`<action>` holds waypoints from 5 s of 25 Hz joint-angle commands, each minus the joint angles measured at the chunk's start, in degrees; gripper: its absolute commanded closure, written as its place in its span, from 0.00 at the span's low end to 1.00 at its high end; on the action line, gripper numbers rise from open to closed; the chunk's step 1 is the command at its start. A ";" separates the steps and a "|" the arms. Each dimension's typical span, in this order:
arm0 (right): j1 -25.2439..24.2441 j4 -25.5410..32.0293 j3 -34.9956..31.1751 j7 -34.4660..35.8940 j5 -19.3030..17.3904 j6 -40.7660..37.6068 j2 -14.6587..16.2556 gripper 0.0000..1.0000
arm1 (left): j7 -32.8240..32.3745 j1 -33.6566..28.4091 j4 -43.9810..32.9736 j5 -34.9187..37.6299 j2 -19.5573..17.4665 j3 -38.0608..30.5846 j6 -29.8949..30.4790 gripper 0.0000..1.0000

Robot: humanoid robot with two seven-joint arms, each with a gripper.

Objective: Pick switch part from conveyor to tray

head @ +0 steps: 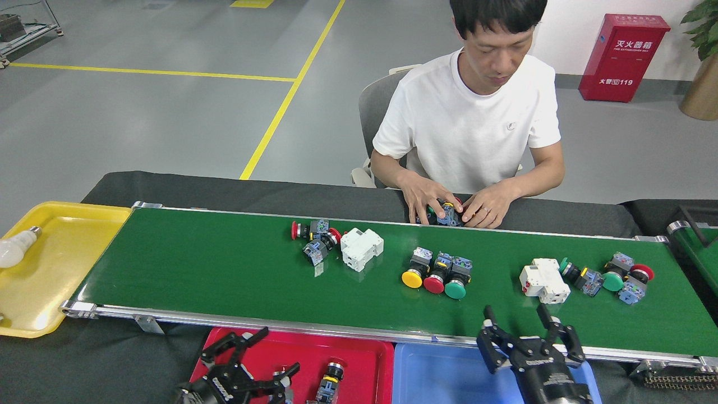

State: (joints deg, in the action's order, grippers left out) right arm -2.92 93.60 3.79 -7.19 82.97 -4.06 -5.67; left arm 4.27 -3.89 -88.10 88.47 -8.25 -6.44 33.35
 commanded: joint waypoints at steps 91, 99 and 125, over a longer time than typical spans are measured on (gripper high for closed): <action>-9.82 7.74 -8.53 9.30 -4.66 0.01 2.07 0.04 | -1.37 27.18 33.60 -0.58 -4.31 -1.73 6.82 0.00; 2.22 2.11 6.67 1.31 1.05 12.05 -1.10 0.04 | 0.12 34.57 43.45 -0.40 -4.93 6.53 -4.17 0.67; 36.50 -44.38 27.32 -0.28 -11.17 30.95 -3.47 0.66 | 1.70 3.28 2.93 -4.97 -5.81 4.25 11.65 0.00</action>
State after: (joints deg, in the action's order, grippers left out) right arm 32.37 48.61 31.09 -7.16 71.89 28.53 -9.02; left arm 5.09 -1.24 -84.97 83.47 -14.20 -0.03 44.82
